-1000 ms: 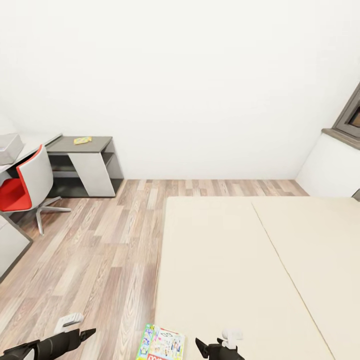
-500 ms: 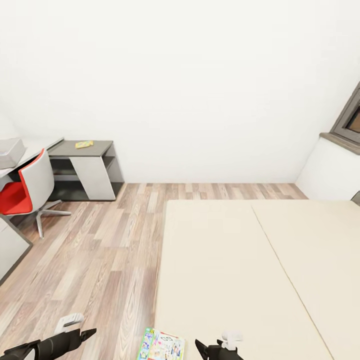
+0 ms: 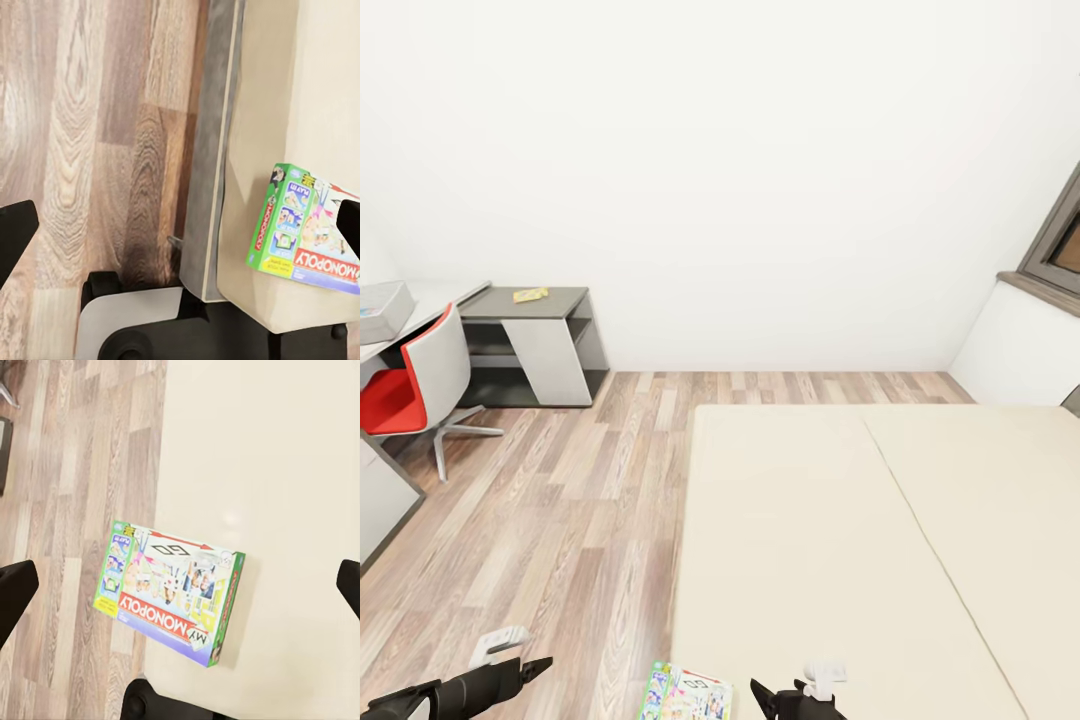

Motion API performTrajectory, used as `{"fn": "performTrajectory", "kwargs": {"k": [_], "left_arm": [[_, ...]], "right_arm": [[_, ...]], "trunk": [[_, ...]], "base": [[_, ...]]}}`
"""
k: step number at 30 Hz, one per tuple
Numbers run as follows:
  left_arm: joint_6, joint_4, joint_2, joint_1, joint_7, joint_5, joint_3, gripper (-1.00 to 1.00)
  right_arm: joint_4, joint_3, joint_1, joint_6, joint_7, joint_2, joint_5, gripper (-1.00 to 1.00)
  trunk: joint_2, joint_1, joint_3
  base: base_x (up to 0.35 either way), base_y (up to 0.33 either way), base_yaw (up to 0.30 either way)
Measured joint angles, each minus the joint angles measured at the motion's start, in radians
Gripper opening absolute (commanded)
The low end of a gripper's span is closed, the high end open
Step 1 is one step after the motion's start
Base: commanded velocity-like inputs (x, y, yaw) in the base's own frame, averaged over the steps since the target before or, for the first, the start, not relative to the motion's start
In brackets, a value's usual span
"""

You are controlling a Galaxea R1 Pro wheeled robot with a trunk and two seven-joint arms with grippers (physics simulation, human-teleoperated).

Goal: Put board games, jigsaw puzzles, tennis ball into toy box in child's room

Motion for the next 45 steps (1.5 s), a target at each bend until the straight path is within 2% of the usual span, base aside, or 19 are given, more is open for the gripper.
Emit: {"fn": "performTrajectory", "kwargs": {"k": [21,45], "left_arm": [[0.000,0.000,0.000,0.000,0.000,0.000,0.000,1.00],[0.000,0.000,0.001,0.000,0.000,0.000,0.000,1.00]], "right_arm": [[0.006,0.000,0.000,-0.001,0.000,0.000,-0.004,1.00],[0.006,0.000,0.000,0.000,0.000,0.000,-0.007,1.00]], "trunk": [[0.000,0.000,0.001],[0.000,0.000,0.001]], "base": [[0.000,0.099,0.000],[0.000,0.268,0.000]]}}
